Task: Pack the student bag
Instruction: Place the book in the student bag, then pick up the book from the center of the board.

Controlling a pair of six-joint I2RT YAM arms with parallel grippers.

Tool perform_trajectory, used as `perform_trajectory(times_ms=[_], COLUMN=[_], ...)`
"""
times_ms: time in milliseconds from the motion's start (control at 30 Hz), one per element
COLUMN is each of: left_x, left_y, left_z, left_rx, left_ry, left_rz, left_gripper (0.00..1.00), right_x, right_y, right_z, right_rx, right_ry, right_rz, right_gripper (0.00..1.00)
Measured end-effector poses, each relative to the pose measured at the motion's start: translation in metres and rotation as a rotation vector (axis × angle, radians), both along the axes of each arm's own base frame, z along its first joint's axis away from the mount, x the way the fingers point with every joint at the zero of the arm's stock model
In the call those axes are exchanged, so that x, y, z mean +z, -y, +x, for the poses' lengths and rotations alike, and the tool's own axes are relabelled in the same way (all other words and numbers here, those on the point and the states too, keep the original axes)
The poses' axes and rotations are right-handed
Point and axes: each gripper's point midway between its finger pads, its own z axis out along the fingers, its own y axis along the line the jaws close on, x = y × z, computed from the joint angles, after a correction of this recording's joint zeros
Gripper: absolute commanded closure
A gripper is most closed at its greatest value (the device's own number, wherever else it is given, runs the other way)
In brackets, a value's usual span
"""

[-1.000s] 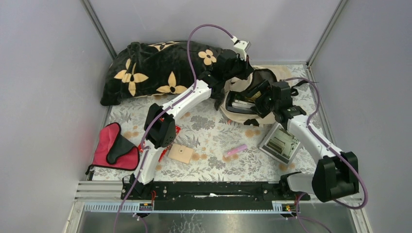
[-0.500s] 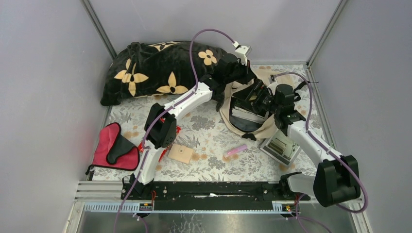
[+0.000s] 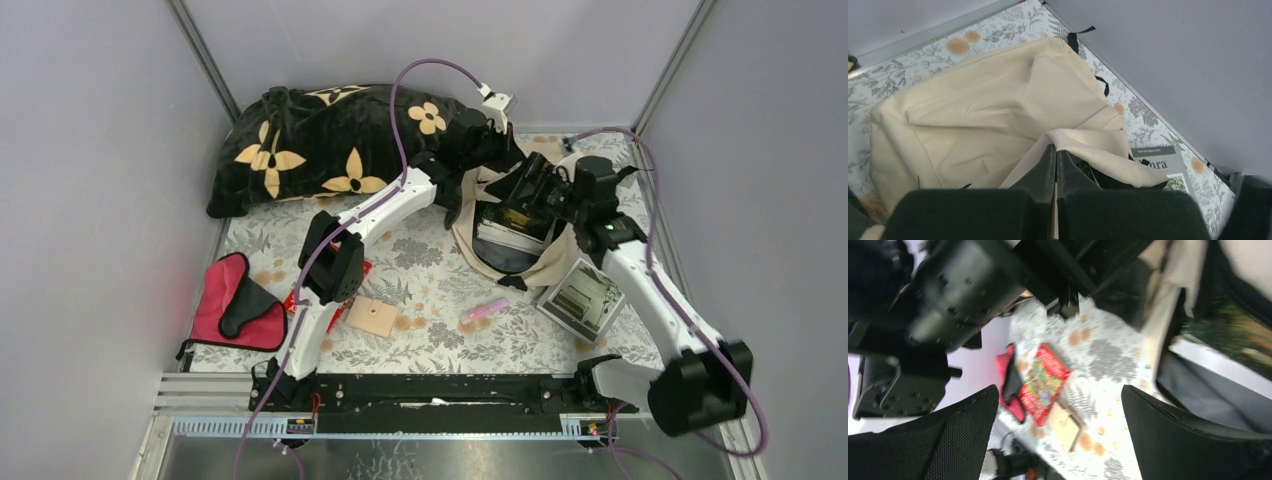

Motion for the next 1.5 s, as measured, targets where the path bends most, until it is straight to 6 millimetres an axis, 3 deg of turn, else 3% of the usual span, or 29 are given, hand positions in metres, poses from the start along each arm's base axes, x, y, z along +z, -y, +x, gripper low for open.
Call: perform_trajectory(times_ms=[133,200,367,400,433,533,567,633,733,833,967,1033,1133,1200,1367,1500], left_x=[0.009,0.013,0.021,0.021,0.02,0.02,0.02,0.018,0.014,0.016,0.027,0.025,0.007,-0.016,-0.105,-0.17], left_y=[0.003,0.005,0.008,0.008,0.006,0.006,0.006,0.008,0.011,0.02,0.056,0.076,0.106,0.12,0.139,0.145], left_z=[0.009,0.014,0.024,0.024,0.025,0.024,0.022,0.013,-0.017,-0.063,-0.138,-0.171,-0.214,-0.228,-0.238,-0.223], left_rx=[0.005,0.008,0.012,0.015,0.022,0.035,0.036,0.028,-0.013,-0.079,-0.222,-0.3,-0.421,-0.471,-0.503,-0.436], left_ry=[0.018,0.028,0.055,0.059,0.066,0.11,0.123,0.134,0.116,0.101,0.114,0.104,0.057,0.008,-0.13,-0.19], left_rz=[-0.015,-0.022,-0.028,-0.021,-0.004,0.056,0.077,0.111,0.143,0.157,0.132,0.103,0.077,0.075,0.148,0.248], left_gripper=[1.0,1.0,1.0,0.95,0.73,0.34,0.25,0.18,0.19,0.31,0.54,0.6,0.61,0.61,0.59,0.58], right_x=[0.03,0.037,0.009,-0.001,-0.012,-0.045,-0.058,-0.08,-0.105,-0.124,-0.138,-0.141,-0.143,-0.143,-0.149,-0.163], right_y=[0.043,0.074,0.16,0.172,0.185,0.212,0.221,0.239,0.262,0.27,0.269,0.27,0.275,0.283,0.303,0.305], right_z=[-0.021,-0.032,-0.056,-0.06,-0.064,-0.073,-0.077,-0.086,-0.102,-0.112,-0.116,-0.116,-0.115,-0.114,-0.116,-0.117], right_rx=[-0.161,-0.299,-0.659,-0.702,-0.746,-0.819,-0.839,-0.884,-0.961,-0.997,-1.007,-1.017,-1.03,-1.046,-1.093,-1.11], right_ry=[0.099,0.127,-0.008,-0.052,-0.106,-0.24,-0.289,-0.375,-0.49,-0.567,-0.615,-0.625,-0.627,-0.624,-0.655,-0.668], right_rz=[-0.183,-0.27,-0.512,-0.555,-0.605,-0.699,-0.719,-0.736,-0.704,-0.647,-0.567,-0.539,-0.517,-0.525,-0.536,-0.516], right_gripper=[0.0,0.0,0.0,0.0,0.0,0.0,0.0,0.0,0.0,0.0,0.0,0.0,0.0,0.0,0.0,0.0])
